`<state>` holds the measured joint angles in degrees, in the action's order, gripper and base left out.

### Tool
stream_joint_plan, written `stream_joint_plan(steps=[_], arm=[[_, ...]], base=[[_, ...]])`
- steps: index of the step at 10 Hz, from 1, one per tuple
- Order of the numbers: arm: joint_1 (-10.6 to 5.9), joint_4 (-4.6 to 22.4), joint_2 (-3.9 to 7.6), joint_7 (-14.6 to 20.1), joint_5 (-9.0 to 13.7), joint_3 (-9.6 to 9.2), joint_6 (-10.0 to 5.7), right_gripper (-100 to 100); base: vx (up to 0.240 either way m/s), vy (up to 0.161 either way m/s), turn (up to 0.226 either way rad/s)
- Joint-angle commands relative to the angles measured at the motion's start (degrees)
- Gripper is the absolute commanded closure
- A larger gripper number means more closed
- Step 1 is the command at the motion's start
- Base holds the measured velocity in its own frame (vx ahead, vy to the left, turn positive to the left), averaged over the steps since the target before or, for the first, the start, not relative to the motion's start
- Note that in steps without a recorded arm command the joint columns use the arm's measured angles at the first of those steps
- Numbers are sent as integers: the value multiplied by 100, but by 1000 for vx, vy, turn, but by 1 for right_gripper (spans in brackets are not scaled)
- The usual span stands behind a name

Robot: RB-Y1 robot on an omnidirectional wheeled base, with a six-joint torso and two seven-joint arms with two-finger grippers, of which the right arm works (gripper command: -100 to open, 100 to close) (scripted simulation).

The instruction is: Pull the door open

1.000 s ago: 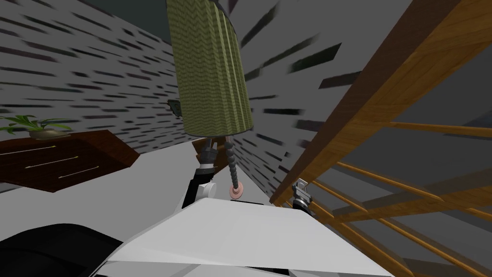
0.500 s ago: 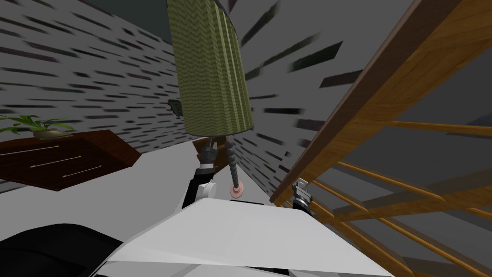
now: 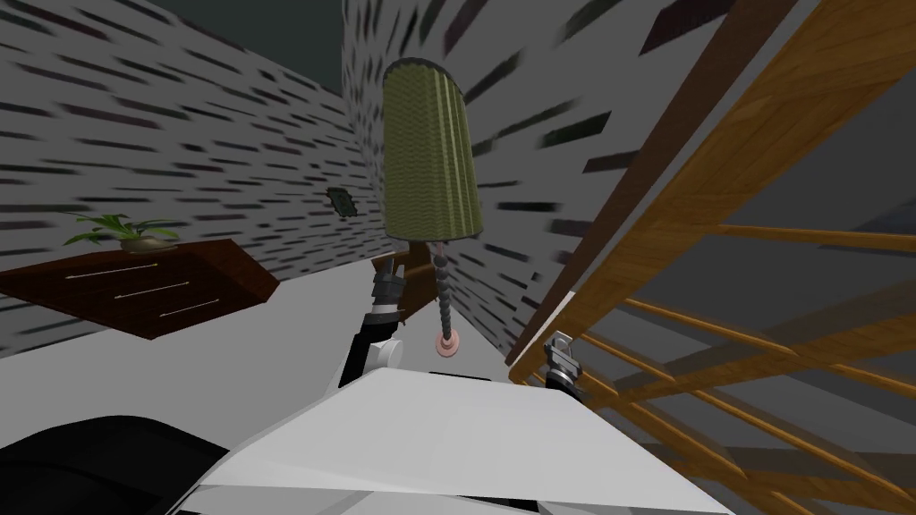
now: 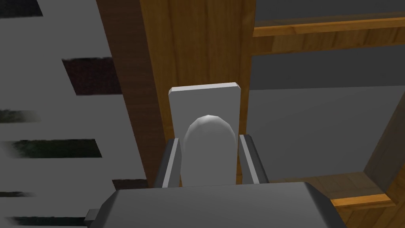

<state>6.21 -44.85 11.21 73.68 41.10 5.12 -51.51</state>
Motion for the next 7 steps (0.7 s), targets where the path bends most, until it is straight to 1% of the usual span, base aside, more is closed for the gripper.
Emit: stream_joint_plan(steps=[1,5,7], arm=[[22,-27,-5,7,-4,-17,20,100],[41,-24,50,88,-26,-67,19,100],[60,-22,100,164,-45,-114,19,100]], base=[[-206,103,38],[-180,105,32],[-164,107,75]])
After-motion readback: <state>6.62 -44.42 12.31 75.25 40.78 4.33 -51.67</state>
